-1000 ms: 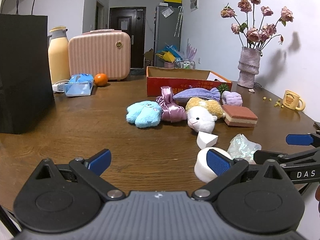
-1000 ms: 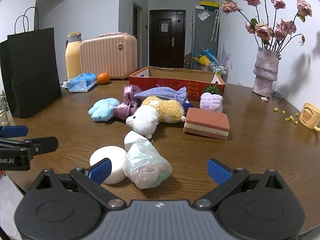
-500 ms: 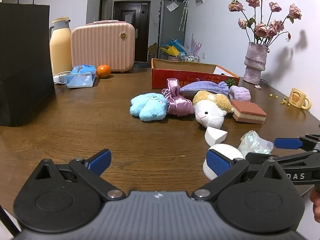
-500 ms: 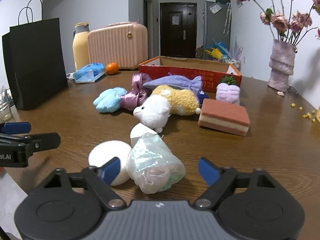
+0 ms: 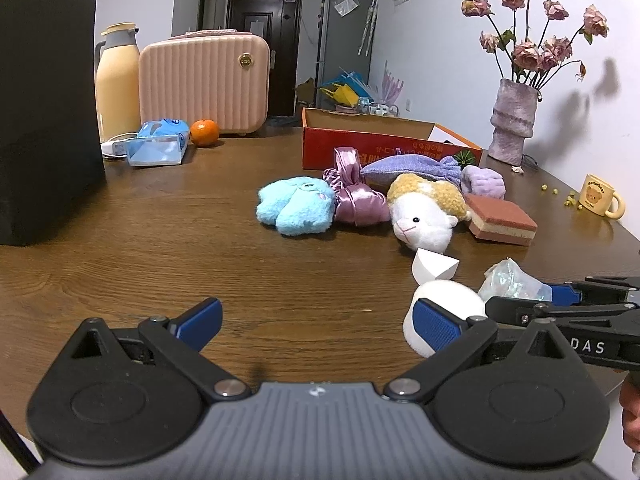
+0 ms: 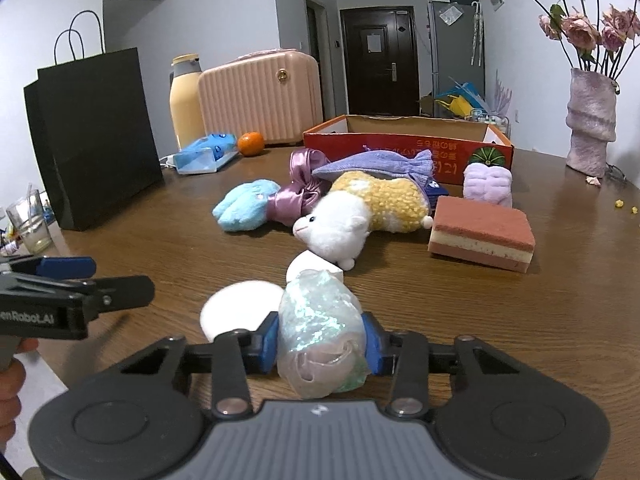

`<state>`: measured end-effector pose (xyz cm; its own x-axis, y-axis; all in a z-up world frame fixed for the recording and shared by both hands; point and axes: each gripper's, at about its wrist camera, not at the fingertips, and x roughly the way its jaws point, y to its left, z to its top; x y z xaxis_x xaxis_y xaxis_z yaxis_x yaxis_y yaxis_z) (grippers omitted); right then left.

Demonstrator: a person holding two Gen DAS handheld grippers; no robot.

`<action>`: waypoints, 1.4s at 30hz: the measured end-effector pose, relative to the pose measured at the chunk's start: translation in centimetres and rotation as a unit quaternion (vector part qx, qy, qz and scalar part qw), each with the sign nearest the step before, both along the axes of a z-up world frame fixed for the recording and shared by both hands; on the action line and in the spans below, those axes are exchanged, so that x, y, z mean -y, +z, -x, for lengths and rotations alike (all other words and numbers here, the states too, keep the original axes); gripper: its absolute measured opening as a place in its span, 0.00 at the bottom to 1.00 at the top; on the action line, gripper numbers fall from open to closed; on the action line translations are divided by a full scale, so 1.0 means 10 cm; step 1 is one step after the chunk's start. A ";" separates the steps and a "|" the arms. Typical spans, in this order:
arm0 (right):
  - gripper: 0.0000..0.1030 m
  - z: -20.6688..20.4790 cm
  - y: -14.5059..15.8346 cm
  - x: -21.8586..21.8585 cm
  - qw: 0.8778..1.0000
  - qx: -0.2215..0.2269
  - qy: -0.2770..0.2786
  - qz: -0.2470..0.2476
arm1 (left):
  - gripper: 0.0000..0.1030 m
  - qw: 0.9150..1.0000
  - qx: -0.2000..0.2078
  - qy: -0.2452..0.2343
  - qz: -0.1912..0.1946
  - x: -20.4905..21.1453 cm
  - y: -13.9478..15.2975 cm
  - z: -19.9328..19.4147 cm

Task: Organize soft objects
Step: 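Grasp the clear plastic bag with the right gripper while the left gripper grasps the white foam puck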

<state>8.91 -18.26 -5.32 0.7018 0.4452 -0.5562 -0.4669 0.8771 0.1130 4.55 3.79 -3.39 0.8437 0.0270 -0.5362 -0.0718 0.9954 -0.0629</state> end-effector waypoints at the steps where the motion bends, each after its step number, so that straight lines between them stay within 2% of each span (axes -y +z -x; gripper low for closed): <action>1: 0.36 0.00 0.00 0.01 1.000 0.000 -0.001 -0.004 | 1.00 1.000 0.000 -0.001 0.000 0.01 0.00 -0.01; 15: 0.33 0.05 0.12 0.27 0.998 0.023 -0.033 -0.046 | 1.00 1.000 -0.003 -0.027 0.002 0.19 0.03 -0.12; 29: 0.33 0.05 0.13 0.61 0.995 0.036 -0.071 -0.055 | 1.00 0.997 -0.036 -0.074 -0.004 0.61 -0.07 -0.39; 41: 0.33 -0.01 0.05 0.77 0.994 0.030 -0.082 -0.059 | 1.00 0.995 -0.065 -0.071 -0.019 0.82 -0.24 -0.58; 42: 0.33 -0.02 0.05 0.77 0.994 0.029 -0.081 -0.059 | 0.98 0.995 -0.065 -0.070 -0.020 0.83 -0.24 -0.58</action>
